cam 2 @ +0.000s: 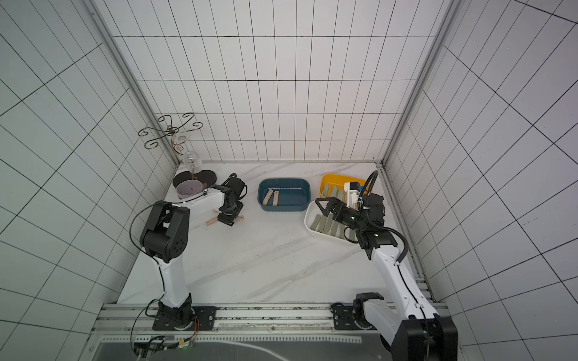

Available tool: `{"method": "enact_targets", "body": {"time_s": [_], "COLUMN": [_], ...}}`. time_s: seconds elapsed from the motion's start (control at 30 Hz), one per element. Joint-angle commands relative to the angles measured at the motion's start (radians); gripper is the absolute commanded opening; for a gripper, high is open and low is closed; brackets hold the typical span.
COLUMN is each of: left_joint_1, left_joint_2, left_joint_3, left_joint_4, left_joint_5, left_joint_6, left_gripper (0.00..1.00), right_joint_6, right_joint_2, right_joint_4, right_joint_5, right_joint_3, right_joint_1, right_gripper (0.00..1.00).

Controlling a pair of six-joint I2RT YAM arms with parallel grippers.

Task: Place the fruit knives into the storage box by color
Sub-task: Pick up the fruit knife from the center of the board.

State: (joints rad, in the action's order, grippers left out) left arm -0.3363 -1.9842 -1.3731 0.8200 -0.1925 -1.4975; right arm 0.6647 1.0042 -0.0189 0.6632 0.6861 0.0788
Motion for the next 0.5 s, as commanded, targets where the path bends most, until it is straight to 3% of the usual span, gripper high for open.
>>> {"method": "enact_targets", "body": {"time_s": [0.0,0.47], "left_joint_1": [-0.01,-0.009], "left_joint_2": [-0.027,-0.075], "left_joint_3": [-0.027,-0.047], "left_joint_4": [0.036,0.033], "left_joint_5": [-0.016,0.018], "left_joint_6": [-0.025,0.012], "left_gripper": [0.6,0.44], "right_joint_6": [-0.019,-0.043], "right_joint_2": [-0.023,-0.05], "right_joint_4": [0.01,0.049], "right_joint_5": [-0.016,-0.049], "right_joint_3": [-0.039,-0.012], "right_joint_1": [0.006,0.003], "right_gripper": [1.0,1.0]}}
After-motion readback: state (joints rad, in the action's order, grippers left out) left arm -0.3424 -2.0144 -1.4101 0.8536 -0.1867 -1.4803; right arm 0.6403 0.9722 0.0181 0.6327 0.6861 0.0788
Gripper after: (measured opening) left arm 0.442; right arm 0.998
